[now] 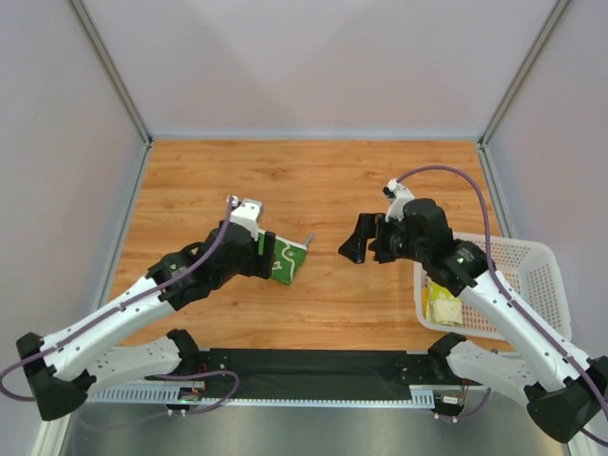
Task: Roll the towels
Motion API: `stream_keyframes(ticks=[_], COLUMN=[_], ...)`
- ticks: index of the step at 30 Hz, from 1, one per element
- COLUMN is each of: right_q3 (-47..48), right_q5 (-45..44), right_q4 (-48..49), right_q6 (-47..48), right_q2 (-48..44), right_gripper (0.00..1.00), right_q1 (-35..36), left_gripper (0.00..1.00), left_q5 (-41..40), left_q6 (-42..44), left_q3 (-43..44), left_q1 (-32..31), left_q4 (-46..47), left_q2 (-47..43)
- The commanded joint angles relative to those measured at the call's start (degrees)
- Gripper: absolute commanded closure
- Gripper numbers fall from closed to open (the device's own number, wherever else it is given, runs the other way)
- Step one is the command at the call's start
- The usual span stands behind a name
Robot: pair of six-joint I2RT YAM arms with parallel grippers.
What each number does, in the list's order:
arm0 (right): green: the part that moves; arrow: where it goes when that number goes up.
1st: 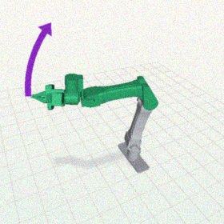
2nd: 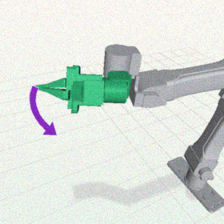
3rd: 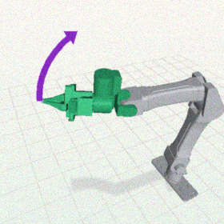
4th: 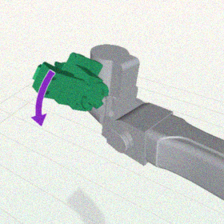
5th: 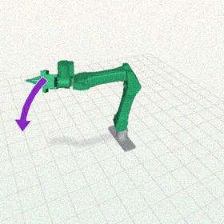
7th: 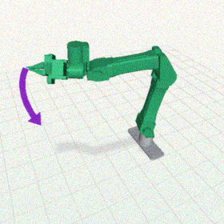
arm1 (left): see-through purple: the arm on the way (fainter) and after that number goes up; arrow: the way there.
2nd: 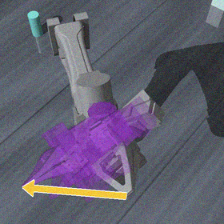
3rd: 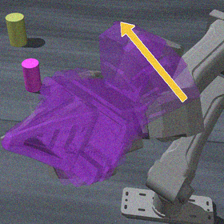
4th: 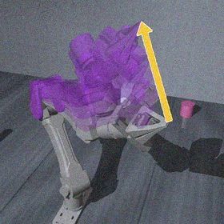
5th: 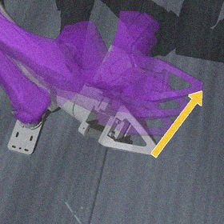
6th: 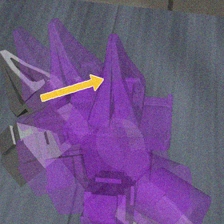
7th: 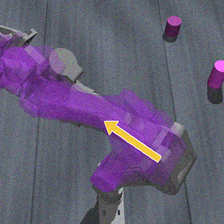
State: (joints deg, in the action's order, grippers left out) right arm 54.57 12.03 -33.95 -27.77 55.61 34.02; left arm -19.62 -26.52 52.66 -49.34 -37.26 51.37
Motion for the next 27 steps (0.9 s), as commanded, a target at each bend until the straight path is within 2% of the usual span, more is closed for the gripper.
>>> stream_keyframes(ticks=[1,4,6,8,13,23,27], right_q3=[-1.21,-1.57,-2.09,-2.53,-3.24,-2.71,-3.76], right_q5=[-1.92,-2.1,-2.71,-3.5,-4.65,-4.74,-4.91], right_q4=[-2.08,-3.92,-4.72,-4.89,-5.85,-7.44,-6.65], right_q6=[-0.44,-0.62,-0.79,-1.15,-1.15,-0.71,-0.62], right_q2=[-2.26,-2.7,-3.4,-4.02,-5.6,-6.13,-6.04], right_gripper=[0.02,0.04,0.04,0.04,0.04,0.04,0.04], right_q1=[0.26,0.34,0.26,0.26,0.26,0.26,0.34], left_gripper=[0.24,0.29,0.3,0.3,0.26,0.28,0.36], left_q5=[-5.95,-8.85,-10.96,-12.54,-14.14,-14.93,-12.56], left_q6=[-1.16,-1.69,-1.86,-2.65,-3.01,-5.56,-4.06], left_q3=[0.77,2.35,4.63,7.61,11.23,11.06,8.34], left_q1=[-5.49,-10.32,-13.49,-14.99,-15.87,-15.78,-15.0], left_q4=[-1.33,-0.63,-0.45,-1.93,-1.95,0.25,4.56], left_q2=[4.86,11.8,18.48,25.66,36.14,45.3,46.01])
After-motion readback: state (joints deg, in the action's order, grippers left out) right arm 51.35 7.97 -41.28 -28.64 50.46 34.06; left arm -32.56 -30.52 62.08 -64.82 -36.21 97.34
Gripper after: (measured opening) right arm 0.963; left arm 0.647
